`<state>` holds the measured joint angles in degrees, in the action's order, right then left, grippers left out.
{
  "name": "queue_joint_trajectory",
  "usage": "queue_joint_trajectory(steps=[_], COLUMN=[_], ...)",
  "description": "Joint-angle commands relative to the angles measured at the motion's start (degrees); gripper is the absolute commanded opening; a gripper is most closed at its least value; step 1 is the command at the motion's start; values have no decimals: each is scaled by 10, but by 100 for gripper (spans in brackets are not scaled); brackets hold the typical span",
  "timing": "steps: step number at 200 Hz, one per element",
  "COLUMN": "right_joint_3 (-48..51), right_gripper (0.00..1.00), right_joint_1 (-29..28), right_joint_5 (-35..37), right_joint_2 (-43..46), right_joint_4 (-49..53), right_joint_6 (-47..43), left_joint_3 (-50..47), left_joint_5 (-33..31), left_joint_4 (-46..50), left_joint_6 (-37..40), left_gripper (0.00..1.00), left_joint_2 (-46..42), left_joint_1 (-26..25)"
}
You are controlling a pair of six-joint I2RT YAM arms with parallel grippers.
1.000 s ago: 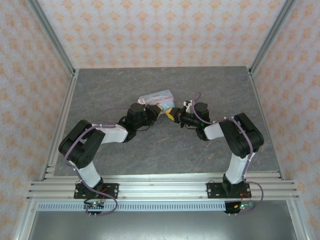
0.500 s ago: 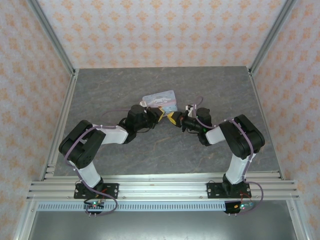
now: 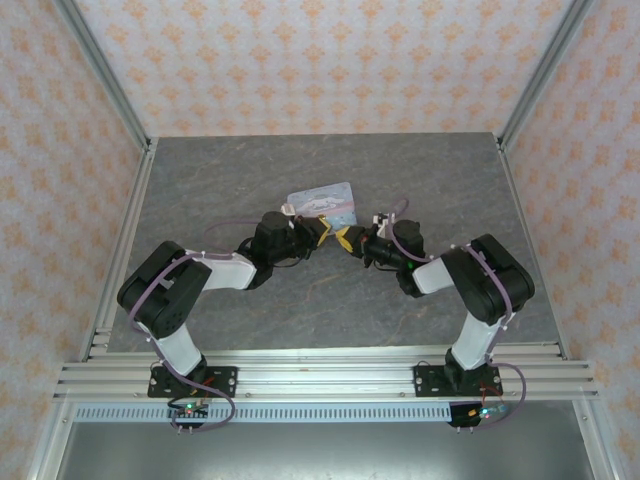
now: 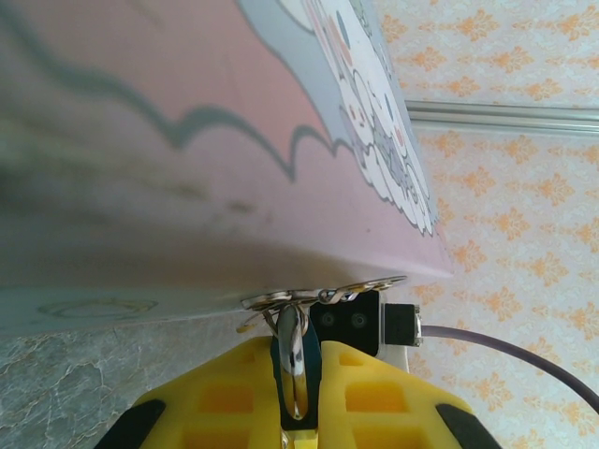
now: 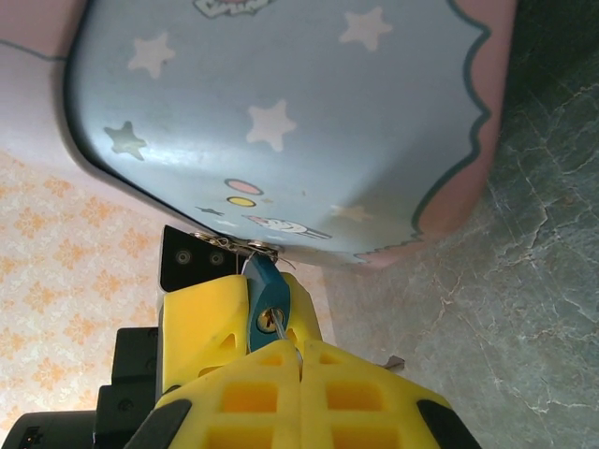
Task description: Unlock the padlock with the key
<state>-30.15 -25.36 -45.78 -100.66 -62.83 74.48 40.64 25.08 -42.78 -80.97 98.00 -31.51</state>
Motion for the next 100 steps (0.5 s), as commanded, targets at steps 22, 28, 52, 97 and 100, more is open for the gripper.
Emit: queue_joint_trajectory(steps=[22, 28, 52, 97, 100], right_joint_3=[-15, -16, -11, -2, -2], right_gripper=[0, 0, 0, 0, 0], right_joint_1=[-14, -15, -14, -14, -14], right_joint_5=[-3, -4, -5, -11, -12], right_joint_2=[17, 16, 17, 20, 20], right_joint_4=[24, 26, 26, 22, 21], right_joint_6=[-40, -41, -43, -41, -40], left_joint_3=[3, 2, -5, -7, -7], left_joint_5=[86, 89, 97, 111, 112], left_joint_4=[-57, -56, -44, -22, -21], left_joint_6=[8, 9, 18, 38, 39], left_gripper=[0, 0, 0, 0, 0], left_joint_2=[-31, -32, -47, -66, -67], left_joint_1=[-30, -30, -30, -30, -30])
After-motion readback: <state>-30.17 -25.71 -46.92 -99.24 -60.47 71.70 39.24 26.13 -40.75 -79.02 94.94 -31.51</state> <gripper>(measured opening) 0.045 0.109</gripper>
